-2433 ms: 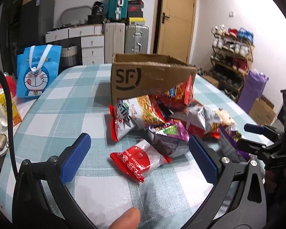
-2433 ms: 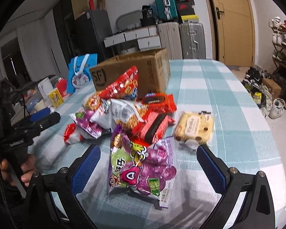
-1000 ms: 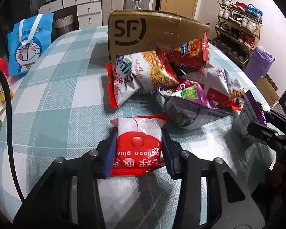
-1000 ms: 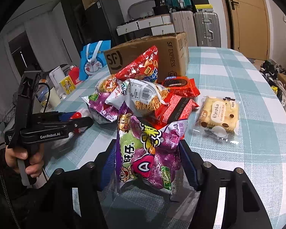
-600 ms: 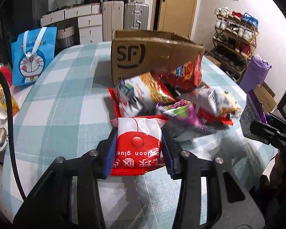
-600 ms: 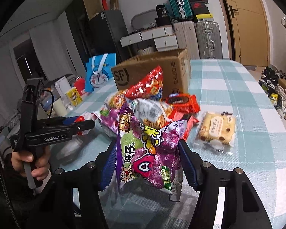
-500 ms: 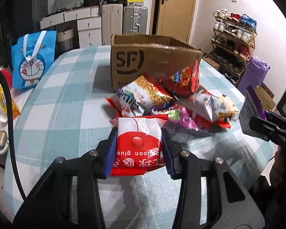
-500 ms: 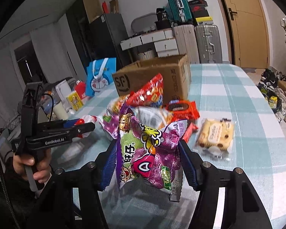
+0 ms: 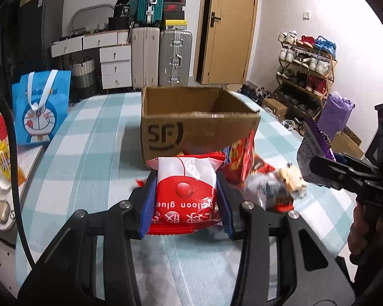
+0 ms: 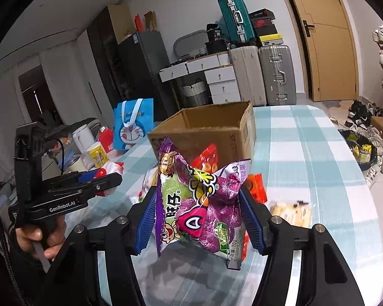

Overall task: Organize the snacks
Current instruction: 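Carry both bags over the SF box and open both tools to drop them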

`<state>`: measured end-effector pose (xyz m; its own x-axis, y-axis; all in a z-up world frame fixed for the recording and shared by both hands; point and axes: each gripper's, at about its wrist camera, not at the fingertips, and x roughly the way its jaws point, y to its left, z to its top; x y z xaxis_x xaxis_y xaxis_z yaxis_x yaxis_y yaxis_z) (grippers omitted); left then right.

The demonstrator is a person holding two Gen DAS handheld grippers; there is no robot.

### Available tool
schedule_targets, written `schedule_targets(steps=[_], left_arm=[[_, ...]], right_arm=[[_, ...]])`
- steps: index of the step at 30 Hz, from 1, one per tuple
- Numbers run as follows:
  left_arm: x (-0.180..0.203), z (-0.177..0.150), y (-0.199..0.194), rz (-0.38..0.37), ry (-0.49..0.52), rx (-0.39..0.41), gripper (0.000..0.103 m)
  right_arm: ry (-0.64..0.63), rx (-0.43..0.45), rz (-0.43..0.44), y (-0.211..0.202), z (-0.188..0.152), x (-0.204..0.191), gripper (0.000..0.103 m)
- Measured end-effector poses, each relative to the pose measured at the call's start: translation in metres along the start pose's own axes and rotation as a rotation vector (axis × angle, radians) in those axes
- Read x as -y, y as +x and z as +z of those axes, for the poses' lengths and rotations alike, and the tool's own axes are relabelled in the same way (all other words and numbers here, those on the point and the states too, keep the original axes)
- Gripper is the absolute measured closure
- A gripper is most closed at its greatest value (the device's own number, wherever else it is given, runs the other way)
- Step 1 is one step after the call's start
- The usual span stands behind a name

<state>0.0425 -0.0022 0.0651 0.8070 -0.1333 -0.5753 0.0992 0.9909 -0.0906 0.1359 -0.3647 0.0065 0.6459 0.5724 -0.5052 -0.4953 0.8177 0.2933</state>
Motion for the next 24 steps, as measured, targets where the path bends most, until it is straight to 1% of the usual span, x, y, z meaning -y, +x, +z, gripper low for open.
schedule_targets(steps=[6, 12, 16, 18, 24], left_arm=[[0.004, 0.027, 0.004, -0.007, 0.0, 0.034, 0.063], [0.005, 0.052, 0.015, 0.006, 0.004, 0.054, 0.063], [0.004, 0.068, 0.027, 0.004, -0.002, 0.06, 0.063], [0.003, 0.074, 0.035, 0.017, -0.004, 0.059, 0.063], [0.0, 0.093, 0.061, 0.017, -0.017, 0.055, 0.063]], right_arm=[[-0.002, 0.027, 0.004, 0.006, 0.024, 0.004, 0.04], [0.003, 0.049, 0.002, 0.014, 0.05, 0.008, 0.04], [-0.009, 0.065, 0.009, 0.021, 0.065, 0.008, 0.04], [-0.014, 0.064, 0.006, 0.028, 0.071, 0.007, 0.04], [-0.019, 0.064, 0.02, 0.047, 0.09, 0.008, 0.04]])
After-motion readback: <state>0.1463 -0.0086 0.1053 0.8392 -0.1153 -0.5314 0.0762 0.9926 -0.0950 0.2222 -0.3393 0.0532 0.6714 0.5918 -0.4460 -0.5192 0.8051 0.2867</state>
